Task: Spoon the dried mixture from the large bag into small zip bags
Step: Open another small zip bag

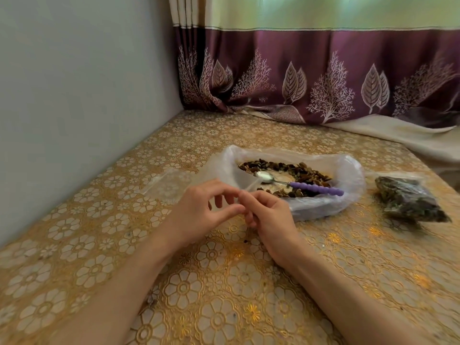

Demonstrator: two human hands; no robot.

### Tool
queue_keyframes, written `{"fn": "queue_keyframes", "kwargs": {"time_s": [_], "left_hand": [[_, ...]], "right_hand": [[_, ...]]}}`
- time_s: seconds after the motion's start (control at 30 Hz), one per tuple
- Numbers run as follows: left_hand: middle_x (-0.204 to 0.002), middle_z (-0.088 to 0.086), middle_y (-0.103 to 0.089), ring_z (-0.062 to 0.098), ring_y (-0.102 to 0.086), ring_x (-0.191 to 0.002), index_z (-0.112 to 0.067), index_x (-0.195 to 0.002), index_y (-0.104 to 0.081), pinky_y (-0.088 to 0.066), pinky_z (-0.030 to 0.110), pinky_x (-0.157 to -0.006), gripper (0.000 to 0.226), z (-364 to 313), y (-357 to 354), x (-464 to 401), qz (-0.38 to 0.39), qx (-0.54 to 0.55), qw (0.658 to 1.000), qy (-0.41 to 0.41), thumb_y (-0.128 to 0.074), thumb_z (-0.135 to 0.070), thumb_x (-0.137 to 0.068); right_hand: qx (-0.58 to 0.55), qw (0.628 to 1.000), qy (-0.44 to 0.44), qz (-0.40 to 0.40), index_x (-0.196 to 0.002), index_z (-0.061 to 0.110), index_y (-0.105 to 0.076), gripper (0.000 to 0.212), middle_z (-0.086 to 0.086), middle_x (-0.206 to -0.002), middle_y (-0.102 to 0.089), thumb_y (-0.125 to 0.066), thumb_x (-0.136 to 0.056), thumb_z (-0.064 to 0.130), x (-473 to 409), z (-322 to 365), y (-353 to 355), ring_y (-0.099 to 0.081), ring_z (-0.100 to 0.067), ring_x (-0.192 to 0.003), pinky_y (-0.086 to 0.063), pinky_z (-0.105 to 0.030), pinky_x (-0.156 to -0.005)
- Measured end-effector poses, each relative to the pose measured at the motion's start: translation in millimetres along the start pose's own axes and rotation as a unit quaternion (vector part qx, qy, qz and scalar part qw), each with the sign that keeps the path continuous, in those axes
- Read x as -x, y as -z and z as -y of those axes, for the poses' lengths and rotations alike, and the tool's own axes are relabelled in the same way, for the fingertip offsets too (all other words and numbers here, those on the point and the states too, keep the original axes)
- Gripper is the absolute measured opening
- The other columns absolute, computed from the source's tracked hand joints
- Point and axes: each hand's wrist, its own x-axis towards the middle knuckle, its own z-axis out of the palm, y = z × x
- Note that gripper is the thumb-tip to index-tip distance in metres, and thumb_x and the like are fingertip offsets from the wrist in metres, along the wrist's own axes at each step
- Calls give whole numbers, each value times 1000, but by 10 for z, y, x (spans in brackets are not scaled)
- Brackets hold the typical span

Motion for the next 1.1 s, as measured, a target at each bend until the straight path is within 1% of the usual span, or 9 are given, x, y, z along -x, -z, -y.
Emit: {"fn": "queue_keyframes", "kwargs": {"time_s": [0.07, 0.2, 0.37, 0.47, 0.53, 0.73, 0.83, 0.93, 1.1], "left_hand": [[-83, -12, -67, 5, -58, -70, -25, -94, -70, -41, 11, -57, 15, -2, -2, -2, -4, 31, 999, 24, -68, -27, -80], [-78, -14, -69, -5, -56, -57, -18, -92, -73, -38, 7, -51, 13, -33, 7, 5, -10, 54, 997, 49, -64, -10, -85], [-70, -10, -61, -1, -53, -55, -14, -88, -66, -38, 9, -51, 8, -63, -49, 12, -14, 35, 997, 65, -58, -13, -90], [-71, -15, -60, -6, -53, -60, -16, -91, -67, -41, 10, -56, 8, -79, -69, 10, -9, 56, 995, 84, -65, -19, -85], [-68, -18, -61, -6, -54, -62, -19, -88, -70, -41, 11, -58, 6, -77, -70, 10, -23, 46, 995, 87, -69, -18, -82], [-73, -15, -70, 9, -62, -67, -27, -79, -73, -47, 24, -64, 12, -44, 37, -7, -9, 72, 989, 130, -71, -15, -79], [-69, -15, -68, -2, -54, -58, -23, -80, -74, -42, 16, -58, 7, -61, 23, -11, -12, 50, 990, 134, -69, -17, -81], [-69, -10, -67, -5, -52, -56, -19, -78, -72, -40, 11, -57, 7, -66, 30, -20, 6, 67, 986, 151, -67, -16, -82], [-75, 6, -69, 4, -54, -65, -16, -75, -71, -42, 14, -61, 10, -54, 46, -13, 18, 125, 972, 197, -66, -15, -84]], "right_hand": [[6, 1000, 9, 6, -78, 12, -66, 20, 7, -57, -55, -64, -79, 31, 10, 3, -6, -44, -4, -52, -37, -14, -51], [41, 999, 27, 11, -80, 10, -65, 15, 5, -61, -57, -61, -87, 23, 20, -1, -18, -47, -3, -53, -39, -14, -51], [80, 995, 45, 27, -82, 11, -62, 13, 10, -58, -57, -58, -92, 19, 14, -17, -21, -50, -1, -53, -41, -14, -52], [44, 998, 45, 26, -83, 10, -61, 16, 2, -64, -56, -52, -95, 17, 1, -20, -10, -51, -5, -55, -41, -17, -51], [50, 997, 54, 27, -82, 10, -60, 16, 2, -64, -57, -51, -95, 16, -3, -23, -12, -51, -5, -55, -41, -17, -50], [153, 985, 74, 31, -83, 11, -57, 14, 1, -64, -60, -51, -96, 14, 10, -44, -47, -52, -5, -51, -42, -18, -49], [159, 984, 75, 34, -84, 10, -57, 14, -1, -66, -59, -50, -96, 13, 21, -18, -53, -51, -4, -52, -41, -16, -49], [176, 980, 84, 39, -84, 9, -56, 14, -1, -68, -58, -50, -96, 14, 50, 2, -58, -49, -3, -55, -41, -17, -51], [192, 977, 81, 42, -83, 10, -55, 15, 0, -68, -56, -50, -96, 15, 64, 8, -77, -48, -7, -59, -41, -23, -54]]}}
